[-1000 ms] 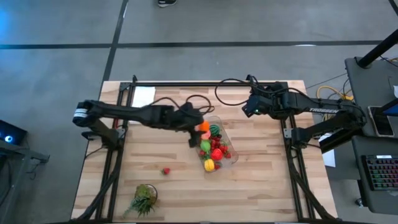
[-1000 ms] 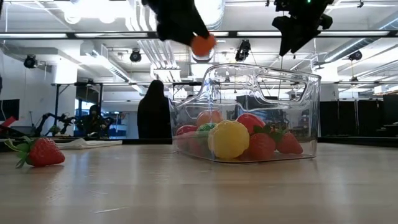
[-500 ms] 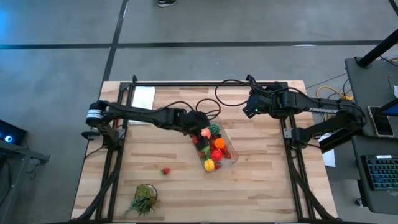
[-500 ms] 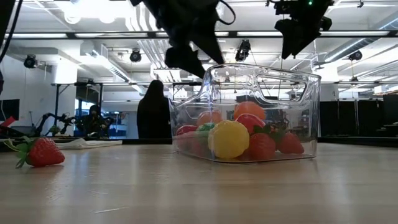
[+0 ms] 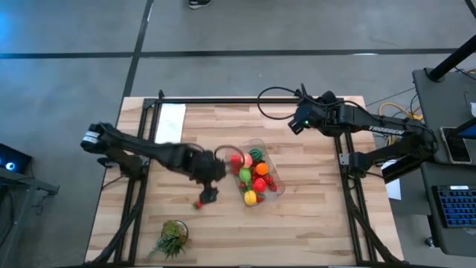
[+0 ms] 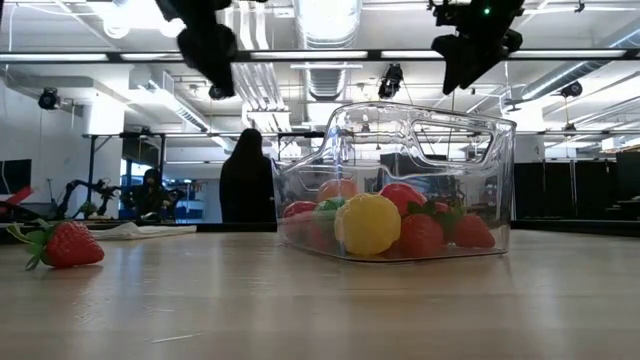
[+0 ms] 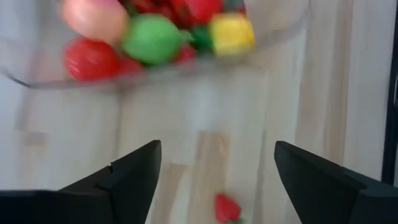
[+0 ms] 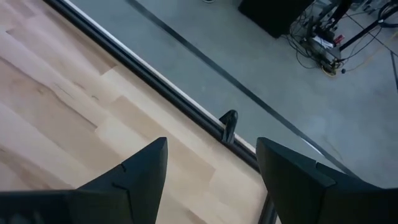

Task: Pick and placing Produce into tupperware
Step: Put the strawberry into the transparent bin

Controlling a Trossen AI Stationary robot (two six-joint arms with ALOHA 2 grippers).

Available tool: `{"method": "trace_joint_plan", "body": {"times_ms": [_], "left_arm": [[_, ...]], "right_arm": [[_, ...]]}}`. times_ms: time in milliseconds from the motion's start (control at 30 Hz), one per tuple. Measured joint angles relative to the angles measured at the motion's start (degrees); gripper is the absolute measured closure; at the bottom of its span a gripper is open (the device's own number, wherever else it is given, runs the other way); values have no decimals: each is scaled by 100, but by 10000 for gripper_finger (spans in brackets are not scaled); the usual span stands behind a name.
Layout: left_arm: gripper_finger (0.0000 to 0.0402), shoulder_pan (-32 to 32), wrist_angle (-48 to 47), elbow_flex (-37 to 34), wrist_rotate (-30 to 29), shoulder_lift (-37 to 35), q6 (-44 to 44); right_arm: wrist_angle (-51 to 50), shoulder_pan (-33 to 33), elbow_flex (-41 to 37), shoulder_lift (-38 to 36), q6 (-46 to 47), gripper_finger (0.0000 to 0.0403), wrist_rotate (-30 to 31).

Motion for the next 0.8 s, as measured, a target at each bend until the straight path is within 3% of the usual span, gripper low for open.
{"method": "trace_joint_plan", "body": {"times_ms": [200,400,800], "left_arm": [[107,-717,-73,-351,45,318,-37],[107,-1199,-9,-555,607,509,-590],[107,-1314,307,-1340,380,511,-1685]], "right_arm": [[90,-20,-42,2,-18,165,-11],[114,-24,-74,4,-19,165,-16],[267,-24,-74,7,-59,165,-16]]}}
